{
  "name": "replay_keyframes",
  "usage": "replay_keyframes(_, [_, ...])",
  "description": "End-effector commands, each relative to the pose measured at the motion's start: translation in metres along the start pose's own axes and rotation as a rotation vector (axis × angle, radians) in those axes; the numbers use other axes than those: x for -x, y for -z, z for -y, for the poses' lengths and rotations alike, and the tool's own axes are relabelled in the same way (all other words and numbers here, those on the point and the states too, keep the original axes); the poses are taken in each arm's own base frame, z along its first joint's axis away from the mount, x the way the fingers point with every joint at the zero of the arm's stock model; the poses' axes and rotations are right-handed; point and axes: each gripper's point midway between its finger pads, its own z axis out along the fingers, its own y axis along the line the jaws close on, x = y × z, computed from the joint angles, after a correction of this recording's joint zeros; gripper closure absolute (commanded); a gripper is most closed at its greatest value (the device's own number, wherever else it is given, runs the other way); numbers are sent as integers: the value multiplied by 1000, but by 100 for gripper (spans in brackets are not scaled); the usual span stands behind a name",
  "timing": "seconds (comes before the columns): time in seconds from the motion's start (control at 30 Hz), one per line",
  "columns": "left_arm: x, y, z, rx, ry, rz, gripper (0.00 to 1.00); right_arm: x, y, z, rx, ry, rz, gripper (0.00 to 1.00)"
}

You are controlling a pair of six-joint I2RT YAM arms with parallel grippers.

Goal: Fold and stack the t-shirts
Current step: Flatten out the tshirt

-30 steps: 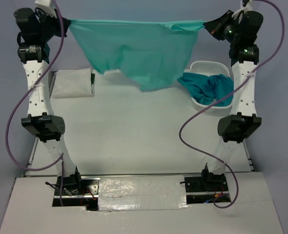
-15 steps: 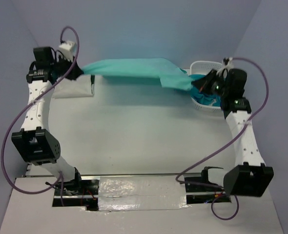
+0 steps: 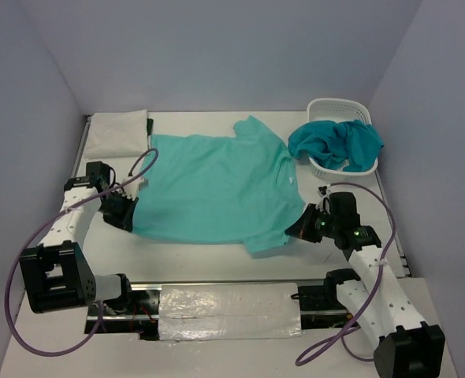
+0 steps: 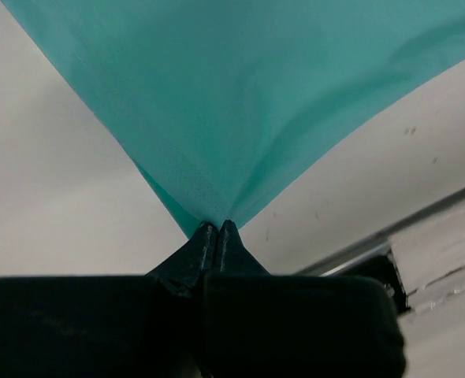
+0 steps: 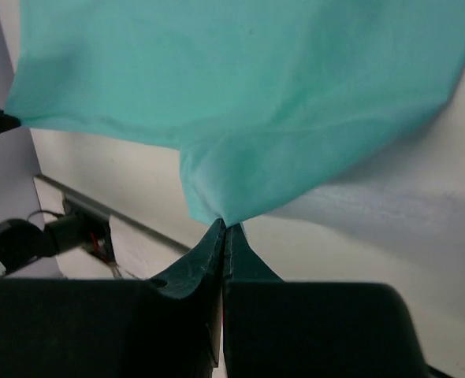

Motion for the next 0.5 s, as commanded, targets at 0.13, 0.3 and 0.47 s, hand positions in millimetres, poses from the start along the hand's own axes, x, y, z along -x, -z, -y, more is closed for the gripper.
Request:
replay_keyframes(0.13, [-60,20,2,62,-70,-191,100,-42,3,2,-37,-30,-151,100])
replay_keyframes(0.3, [-84,39,14,73,-121,-227,100,-30,25,-10,-63,34,-130,100])
replay_keyframes(0.47, [-84,49,21,67,-140,-206,100,-6,33,-34,-35,60,-103,100])
